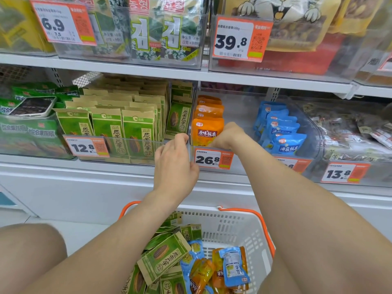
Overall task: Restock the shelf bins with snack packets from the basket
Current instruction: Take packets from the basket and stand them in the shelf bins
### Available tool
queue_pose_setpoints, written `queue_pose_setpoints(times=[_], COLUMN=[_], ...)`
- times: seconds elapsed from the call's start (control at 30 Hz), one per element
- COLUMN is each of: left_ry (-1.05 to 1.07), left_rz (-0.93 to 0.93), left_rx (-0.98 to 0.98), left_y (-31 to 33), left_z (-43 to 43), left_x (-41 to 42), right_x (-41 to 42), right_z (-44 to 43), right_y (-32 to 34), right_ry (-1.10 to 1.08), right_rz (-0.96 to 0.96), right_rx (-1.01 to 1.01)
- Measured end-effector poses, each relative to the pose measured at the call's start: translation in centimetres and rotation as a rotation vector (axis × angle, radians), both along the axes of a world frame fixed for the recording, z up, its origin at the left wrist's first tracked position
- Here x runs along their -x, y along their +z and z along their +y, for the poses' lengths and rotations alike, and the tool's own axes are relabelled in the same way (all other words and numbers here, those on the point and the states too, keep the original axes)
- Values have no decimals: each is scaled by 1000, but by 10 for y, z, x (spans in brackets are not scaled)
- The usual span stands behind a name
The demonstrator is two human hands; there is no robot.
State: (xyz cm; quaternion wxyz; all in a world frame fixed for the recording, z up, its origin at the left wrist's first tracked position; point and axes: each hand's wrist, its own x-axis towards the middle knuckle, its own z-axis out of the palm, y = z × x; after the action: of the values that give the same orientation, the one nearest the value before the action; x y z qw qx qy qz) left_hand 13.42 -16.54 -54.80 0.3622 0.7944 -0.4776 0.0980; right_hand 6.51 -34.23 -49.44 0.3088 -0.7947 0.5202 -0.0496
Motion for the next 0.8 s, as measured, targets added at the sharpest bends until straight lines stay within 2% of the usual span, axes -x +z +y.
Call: queue_pose_setpoints(times=[0.1,0.27,0.33,0.47,0.5,0.57,0.6,0.7,0.8], left_ry=[-58,-112,-76,11,-29,-166,-231,-381,-568], left_rz=[5,-36,-97,-319,-348,-311,-262,-81,-94], left_rx=[-19,-52,-45,52,43,-102,-223,-653,-960], left_y=[0,-4,-10,-24,-28,-42,-49,-74,-105], left_z=[3,5,8,13,14,15,16,23,32], left_x=[-1,-5,-4,1,2,5,10,31,49], right_x=[1,16,28,56,61,74,82,102,116], right_z=[3,11,19,52,64,90,102,129,145], right_y=[3,17,19,30,33,34,30,-2,-39], right_ry=[-17,-75,-67,26,70,185,266,538,670], right_rz=[43,-17,-36,-135,-180,-187,-106,370,658], right_rx=[16,79,186,546,591,541,474,279,159])
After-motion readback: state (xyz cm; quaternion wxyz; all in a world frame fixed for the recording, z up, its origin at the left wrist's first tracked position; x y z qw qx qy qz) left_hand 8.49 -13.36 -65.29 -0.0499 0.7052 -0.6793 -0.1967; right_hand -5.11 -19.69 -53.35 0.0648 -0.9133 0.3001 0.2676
